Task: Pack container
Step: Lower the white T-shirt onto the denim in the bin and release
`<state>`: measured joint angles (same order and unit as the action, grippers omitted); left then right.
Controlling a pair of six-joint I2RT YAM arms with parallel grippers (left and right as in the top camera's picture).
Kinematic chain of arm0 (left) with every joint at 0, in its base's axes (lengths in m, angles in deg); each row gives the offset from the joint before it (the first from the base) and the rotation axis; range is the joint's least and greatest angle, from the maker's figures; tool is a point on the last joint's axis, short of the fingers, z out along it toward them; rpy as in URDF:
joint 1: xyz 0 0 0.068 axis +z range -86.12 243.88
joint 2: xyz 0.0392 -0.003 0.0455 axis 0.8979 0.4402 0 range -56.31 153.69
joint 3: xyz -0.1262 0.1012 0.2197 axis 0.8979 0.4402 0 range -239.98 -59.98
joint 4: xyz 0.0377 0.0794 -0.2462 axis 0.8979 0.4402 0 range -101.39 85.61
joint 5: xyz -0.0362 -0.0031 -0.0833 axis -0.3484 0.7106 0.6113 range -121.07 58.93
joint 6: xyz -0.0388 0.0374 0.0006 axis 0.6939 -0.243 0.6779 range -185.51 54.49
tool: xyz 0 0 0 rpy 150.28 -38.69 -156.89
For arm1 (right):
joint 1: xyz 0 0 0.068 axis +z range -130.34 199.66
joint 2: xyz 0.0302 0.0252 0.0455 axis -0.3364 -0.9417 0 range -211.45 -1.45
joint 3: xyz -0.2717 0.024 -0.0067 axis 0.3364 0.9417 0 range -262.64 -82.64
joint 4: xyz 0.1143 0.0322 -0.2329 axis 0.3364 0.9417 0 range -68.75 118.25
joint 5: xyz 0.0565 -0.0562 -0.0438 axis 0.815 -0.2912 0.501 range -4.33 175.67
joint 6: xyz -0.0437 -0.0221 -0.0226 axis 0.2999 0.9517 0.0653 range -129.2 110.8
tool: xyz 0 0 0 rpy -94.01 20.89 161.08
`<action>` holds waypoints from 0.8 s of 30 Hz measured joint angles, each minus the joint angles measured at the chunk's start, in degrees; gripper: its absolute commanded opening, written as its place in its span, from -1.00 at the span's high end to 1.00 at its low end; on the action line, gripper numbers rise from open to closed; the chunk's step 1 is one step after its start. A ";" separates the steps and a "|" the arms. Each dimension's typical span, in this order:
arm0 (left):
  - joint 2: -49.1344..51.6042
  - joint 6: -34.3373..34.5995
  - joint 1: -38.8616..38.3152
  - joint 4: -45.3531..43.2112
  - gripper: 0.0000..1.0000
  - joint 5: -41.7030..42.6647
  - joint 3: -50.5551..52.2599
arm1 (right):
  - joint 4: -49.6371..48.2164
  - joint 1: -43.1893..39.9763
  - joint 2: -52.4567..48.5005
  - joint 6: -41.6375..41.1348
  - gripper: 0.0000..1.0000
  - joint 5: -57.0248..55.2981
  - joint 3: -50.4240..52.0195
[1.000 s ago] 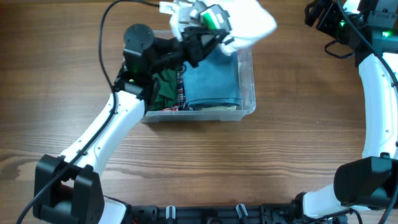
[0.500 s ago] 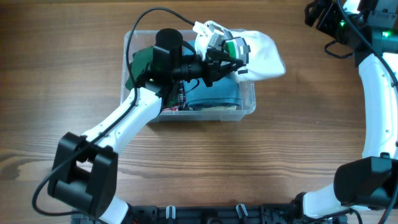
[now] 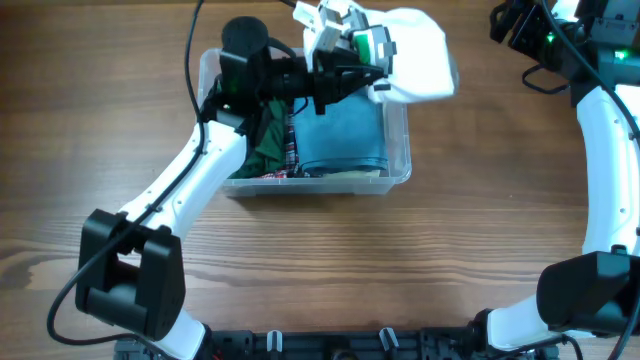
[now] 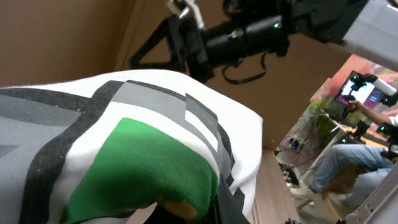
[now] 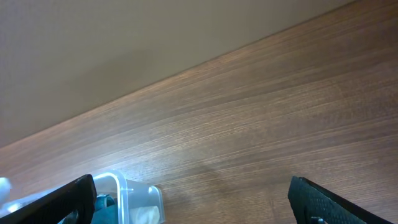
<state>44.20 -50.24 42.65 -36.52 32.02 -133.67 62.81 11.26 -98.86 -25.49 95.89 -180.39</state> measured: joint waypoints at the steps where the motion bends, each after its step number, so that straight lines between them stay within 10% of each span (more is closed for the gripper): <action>1: 0.00 -0.24 0.02 0.00 0.92 0.26 -0.20 | 0.00 0.00 0.00 0.00 -0.99 0.00 0.00; 24: 12.22 -0.52 4.90 -0.98 0.92 24.11 -0.33 | -0.02 0.00 0.00 0.00 -0.99 0.00 0.00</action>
<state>56.42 -50.77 47.55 -37.50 56.13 -134.00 62.79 11.26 -98.86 -25.49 95.89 -180.39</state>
